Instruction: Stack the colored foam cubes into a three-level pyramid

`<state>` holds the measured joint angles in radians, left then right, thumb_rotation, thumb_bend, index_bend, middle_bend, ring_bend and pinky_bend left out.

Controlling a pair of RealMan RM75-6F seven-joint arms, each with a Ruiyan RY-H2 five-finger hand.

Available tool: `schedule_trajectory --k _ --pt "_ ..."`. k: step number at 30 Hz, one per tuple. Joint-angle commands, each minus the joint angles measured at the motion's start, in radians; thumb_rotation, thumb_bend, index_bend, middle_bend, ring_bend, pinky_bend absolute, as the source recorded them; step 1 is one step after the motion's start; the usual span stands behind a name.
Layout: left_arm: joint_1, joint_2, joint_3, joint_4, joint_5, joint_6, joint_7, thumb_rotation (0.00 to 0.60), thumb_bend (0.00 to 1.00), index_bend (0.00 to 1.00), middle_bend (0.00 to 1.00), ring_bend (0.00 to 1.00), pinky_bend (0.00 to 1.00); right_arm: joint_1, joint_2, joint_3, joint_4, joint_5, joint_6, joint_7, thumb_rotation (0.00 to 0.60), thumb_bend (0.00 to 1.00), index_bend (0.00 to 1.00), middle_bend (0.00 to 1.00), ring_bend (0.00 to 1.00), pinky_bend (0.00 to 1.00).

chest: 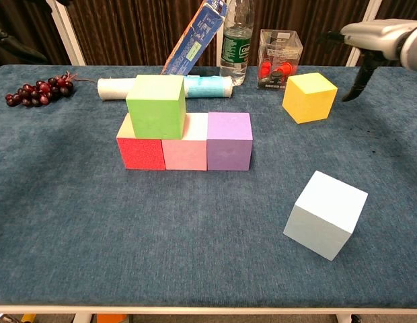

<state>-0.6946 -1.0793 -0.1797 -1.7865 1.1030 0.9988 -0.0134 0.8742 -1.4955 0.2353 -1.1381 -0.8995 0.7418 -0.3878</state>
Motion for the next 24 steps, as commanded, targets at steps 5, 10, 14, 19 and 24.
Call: schedule_trajectory --k 5,10,14,19,24 --pt "0.02 0.0 -0.011 0.002 0.007 0.017 -0.018 0.6 0.06 0.17 0.12 0.16 0.09 0.041 -0.084 -0.005 0.12 -0.032 -0.037 0.038 0.6 0.03 0.0 0.17 0.0 0.0" --pt "0.03 0.006 -0.016 0.01 0.005 0.012 -0.032 0.6 0.06 0.17 0.12 0.16 0.09 0.066 -0.135 -0.008 0.208 -0.097 -0.058 0.096 0.6 0.03 0.0 0.18 0.0 0.0" --pt "0.039 0.01 -0.025 0.018 0.003 0.014 -0.049 0.6 0.06 0.17 0.12 0.16 0.09 0.08 -0.17 -0.013 0.267 -0.134 -0.077 0.135 0.6 0.05 0.0 0.21 0.0 0.0" --pt "0.052 0.014 -0.026 0.025 0.01 0.01 -0.069 0.6 0.06 0.17 0.12 0.16 0.09 0.072 -0.189 -0.02 0.302 -0.18 -0.066 0.19 0.6 0.15 0.0 0.36 0.0 0.0" --pt "0.066 0.017 -0.028 0.029 0.022 0.017 -0.086 0.6 0.06 0.17 0.12 0.16 0.09 0.008 -0.111 -0.007 0.163 -0.198 0.034 0.23 0.6 0.21 0.06 0.46 0.03 0.0"
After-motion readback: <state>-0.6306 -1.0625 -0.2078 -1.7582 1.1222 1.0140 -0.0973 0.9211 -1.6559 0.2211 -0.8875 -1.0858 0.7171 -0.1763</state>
